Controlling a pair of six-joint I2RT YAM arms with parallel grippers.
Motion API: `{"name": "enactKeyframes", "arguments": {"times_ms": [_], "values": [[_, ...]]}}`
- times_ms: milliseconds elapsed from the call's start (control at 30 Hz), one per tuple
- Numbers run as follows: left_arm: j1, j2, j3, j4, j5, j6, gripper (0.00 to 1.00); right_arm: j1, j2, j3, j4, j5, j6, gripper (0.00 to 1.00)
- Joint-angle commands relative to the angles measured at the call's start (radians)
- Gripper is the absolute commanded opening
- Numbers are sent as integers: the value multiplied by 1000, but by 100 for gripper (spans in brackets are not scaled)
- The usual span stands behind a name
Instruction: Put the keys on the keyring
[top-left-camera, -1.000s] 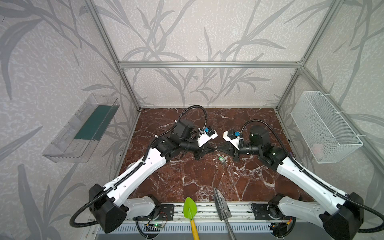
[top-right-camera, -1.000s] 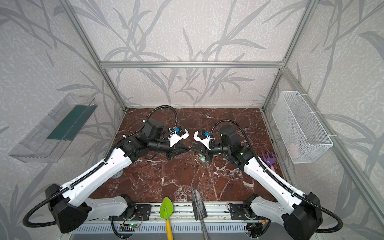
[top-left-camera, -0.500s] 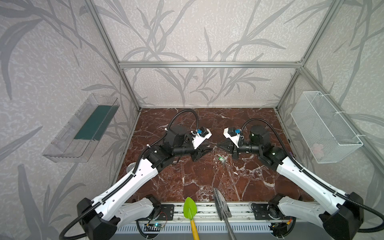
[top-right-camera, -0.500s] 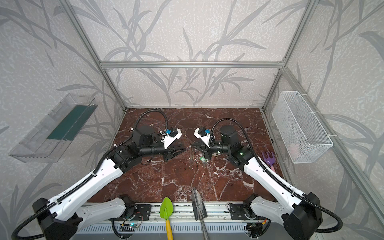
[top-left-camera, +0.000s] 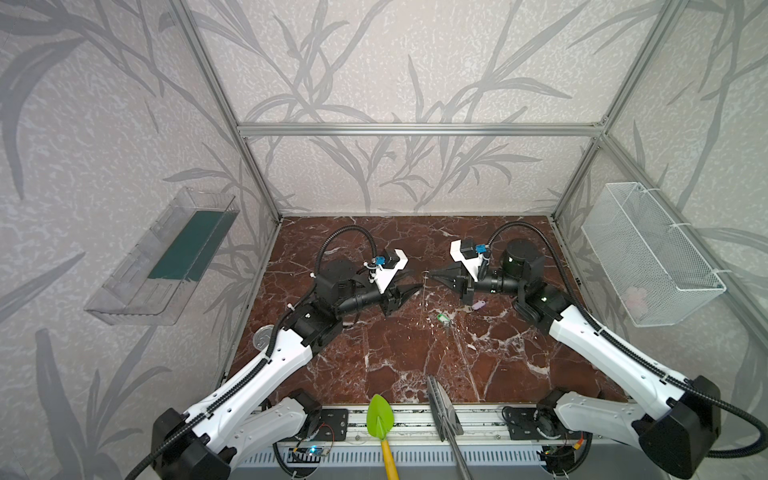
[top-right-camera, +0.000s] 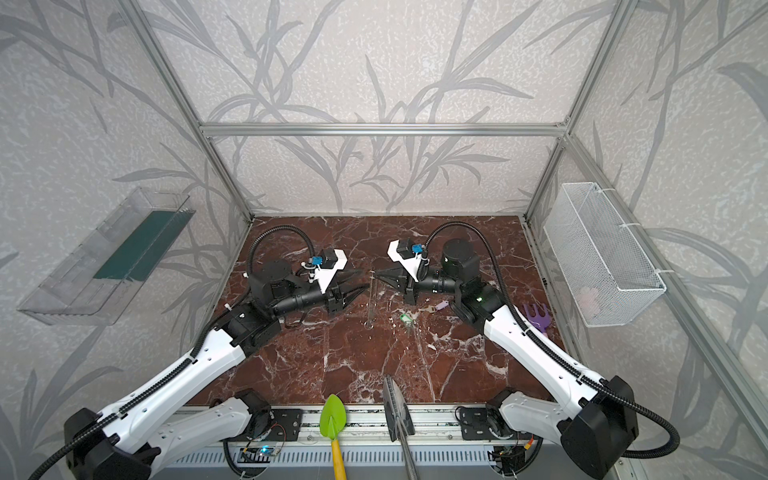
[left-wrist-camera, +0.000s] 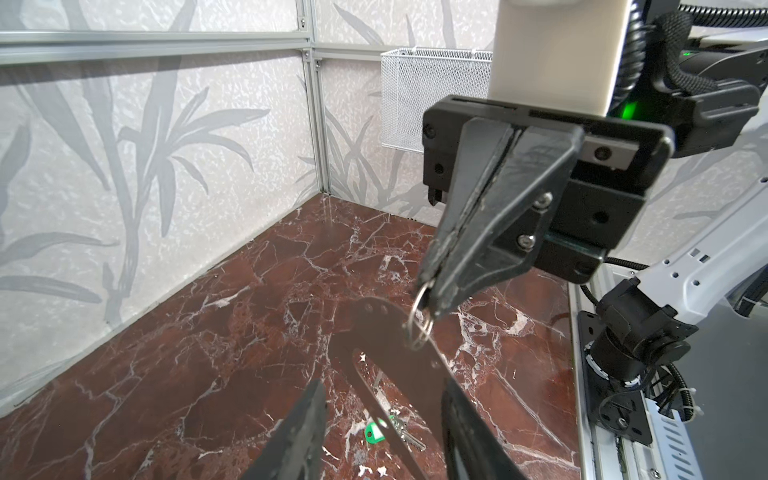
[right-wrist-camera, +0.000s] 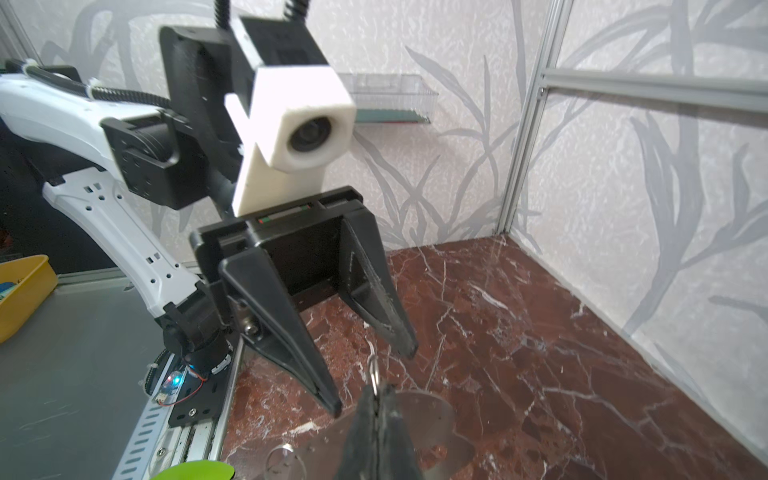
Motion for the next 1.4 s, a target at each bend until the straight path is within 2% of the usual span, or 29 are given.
{"name": "enactKeyframes", "arguments": {"times_ms": [0,133,233,367,900,1167,1367], "values": [[54,11,27,107,151,-34,45,-21,12,45,91,-93,4,0],[106,34,23,194,261,-87,39,-34,30,52,115,-140,2,0],[115,60,40,213,342,-88,28,-39,47,58,129,-160,7,0],[115,69,34,232,383,-61,25,-45,68,57,165,-175,26,0],[115,68,21,236,337,-38,26,-48,150,71,289,-245,121,0],[115,63,22,204,316,-25,15,-48,153,68,301,-249,130,0],[115,44,12,192,298,-16,12,-48,154,70,299,-259,131,0]]}}
